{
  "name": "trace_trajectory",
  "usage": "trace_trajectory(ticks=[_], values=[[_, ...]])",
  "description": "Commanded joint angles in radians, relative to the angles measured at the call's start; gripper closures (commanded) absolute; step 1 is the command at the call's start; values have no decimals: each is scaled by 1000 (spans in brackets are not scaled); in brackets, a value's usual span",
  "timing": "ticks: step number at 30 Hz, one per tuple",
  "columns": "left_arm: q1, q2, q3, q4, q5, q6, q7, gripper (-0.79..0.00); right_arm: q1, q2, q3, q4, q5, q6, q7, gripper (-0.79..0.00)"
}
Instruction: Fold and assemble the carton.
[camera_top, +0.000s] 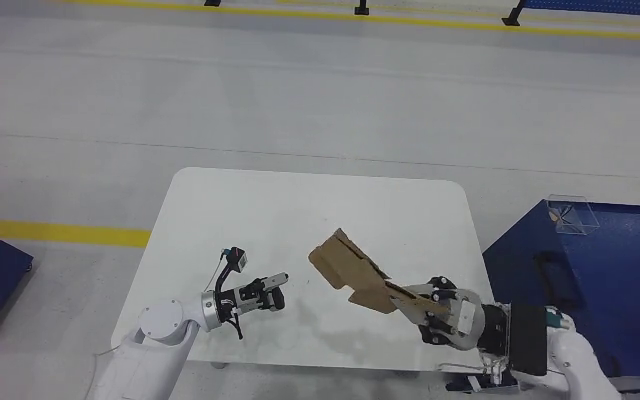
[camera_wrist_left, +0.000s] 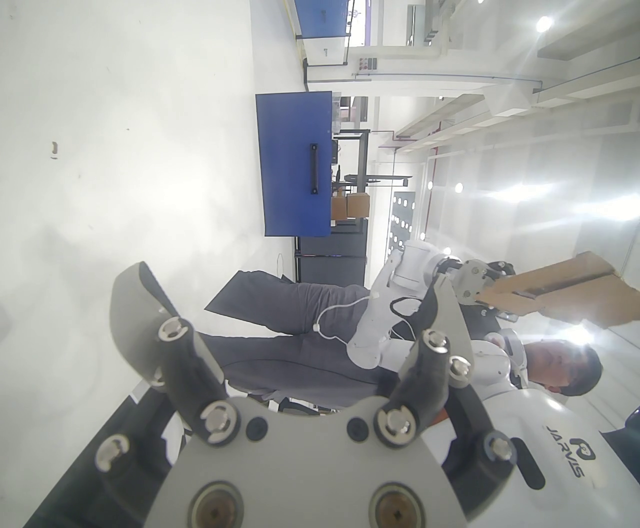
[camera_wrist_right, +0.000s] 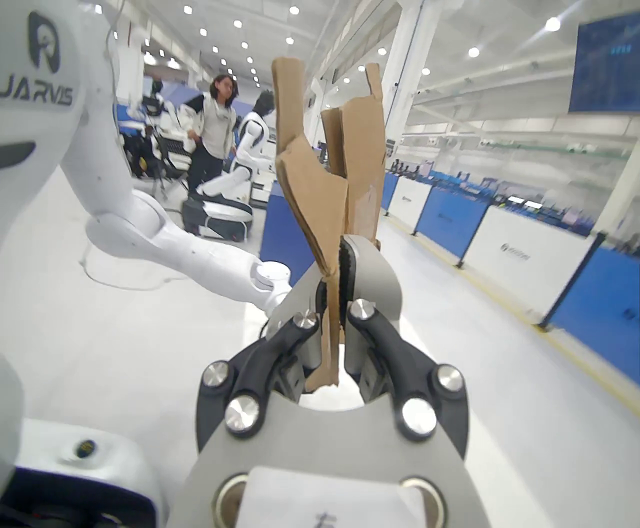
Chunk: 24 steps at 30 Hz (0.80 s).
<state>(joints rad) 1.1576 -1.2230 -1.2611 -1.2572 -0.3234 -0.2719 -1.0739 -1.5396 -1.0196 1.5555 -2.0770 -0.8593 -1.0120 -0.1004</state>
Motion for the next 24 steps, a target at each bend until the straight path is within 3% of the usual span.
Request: trace_trajectory(ticks=[1, 4, 13, 15, 17, 20, 24], values=[[0, 0, 0, 0, 0, 0, 0, -785, 43, 22, -58, 93, 259, 0, 146, 0], [0, 0, 0, 0, 0, 0, 0, -785, 79, 41, -115, 171, 451, 0, 258, 0], [1, 0, -1, -5, -3, -2, 3, -785, 79, 41, -115, 171, 451, 0, 258, 0], [4, 6, -29, -45, 18, -65, 24, -785, 79, 41, -115, 171, 451, 0, 258, 0], [16, 19, -69, -104, 147, -167, 79, -785, 68, 40, -133, 183, 489, 15, 256, 0], [72, 31, -129, -220, 283, -308, 196, -785, 79, 50, -225, 247, 785, 79, 389, 0], [135, 41, -159, -325, 325, -420, 220, -785, 178, 75, -293, 329, 1254, 258, 773, 0]])
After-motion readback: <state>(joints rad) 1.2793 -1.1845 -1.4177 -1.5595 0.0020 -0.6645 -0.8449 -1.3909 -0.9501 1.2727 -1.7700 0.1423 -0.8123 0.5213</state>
